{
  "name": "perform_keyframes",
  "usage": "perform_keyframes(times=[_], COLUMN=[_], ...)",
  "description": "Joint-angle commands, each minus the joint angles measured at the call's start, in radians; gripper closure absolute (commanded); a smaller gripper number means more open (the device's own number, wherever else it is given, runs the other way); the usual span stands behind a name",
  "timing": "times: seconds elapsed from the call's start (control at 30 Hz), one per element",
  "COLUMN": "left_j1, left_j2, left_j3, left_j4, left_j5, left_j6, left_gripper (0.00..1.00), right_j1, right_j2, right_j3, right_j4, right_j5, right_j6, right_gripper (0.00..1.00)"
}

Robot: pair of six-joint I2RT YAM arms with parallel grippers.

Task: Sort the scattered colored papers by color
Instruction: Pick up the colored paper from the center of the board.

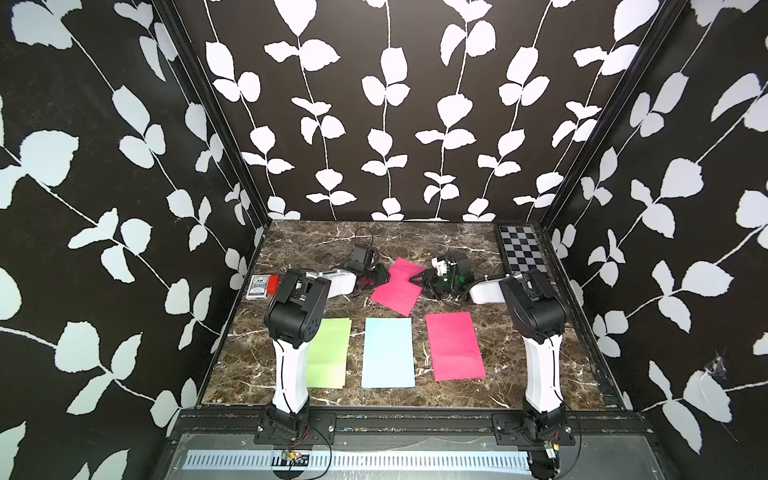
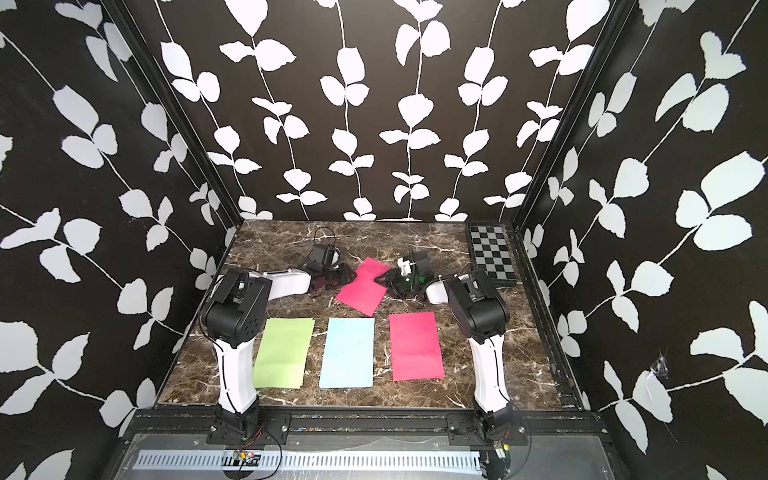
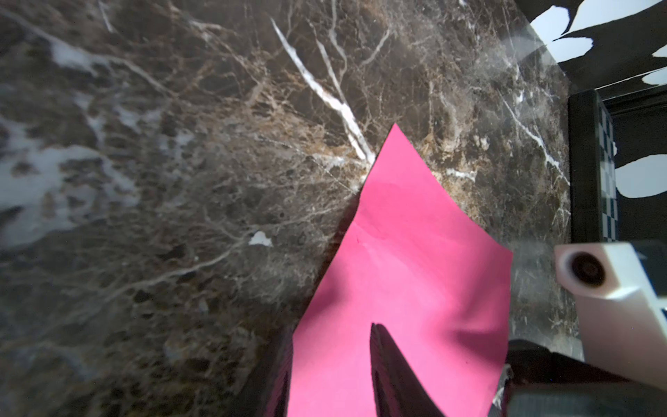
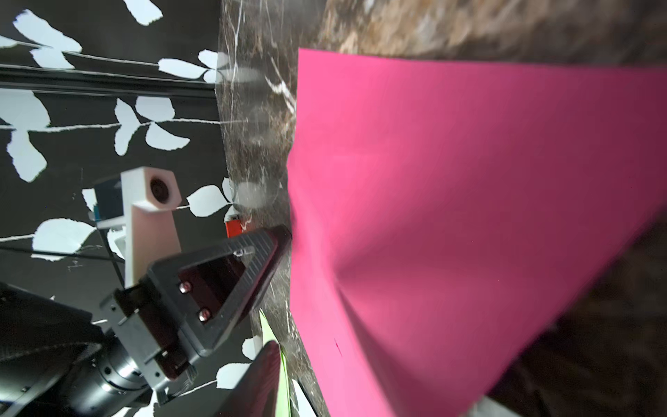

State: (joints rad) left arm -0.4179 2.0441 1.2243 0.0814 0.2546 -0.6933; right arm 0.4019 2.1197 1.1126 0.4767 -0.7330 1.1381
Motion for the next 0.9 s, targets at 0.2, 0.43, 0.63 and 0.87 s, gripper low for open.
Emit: perform_keyframes(times=[0.2, 0.43, 0.63, 0.87], left_j1=[0.003, 0.003, 0.003, 0.003], left_j2=[0.043, 0.048, 0.050, 0.048], left_j3=[-0.024, -0.023, -0.028, -0.034], left_j4=[-0.048, -0.045, -0.039, -0.034], left_j5=[0.003, 0.005, 0.006, 0.005], left_j6=[-0.023, -0.027, -0.032, -0.033], left_gripper=[0.62, 0.62, 0.62, 0.62], right_j1=[0.035, 0.058, 0.073, 0.075], right_j2=[-0.047, -0.049, -0.051, -0.036], right_j3=[-0.086, -0.096, -0.106, -0.108], right_j4=[0.046, 0.066, 0.063, 0.082], right_j5=[0.106, 0.120, 0.138, 0.142], right_j6=[0.163, 0.214, 0.222, 0.233], right_gripper=[0.53, 0.55, 0.67, 0.83])
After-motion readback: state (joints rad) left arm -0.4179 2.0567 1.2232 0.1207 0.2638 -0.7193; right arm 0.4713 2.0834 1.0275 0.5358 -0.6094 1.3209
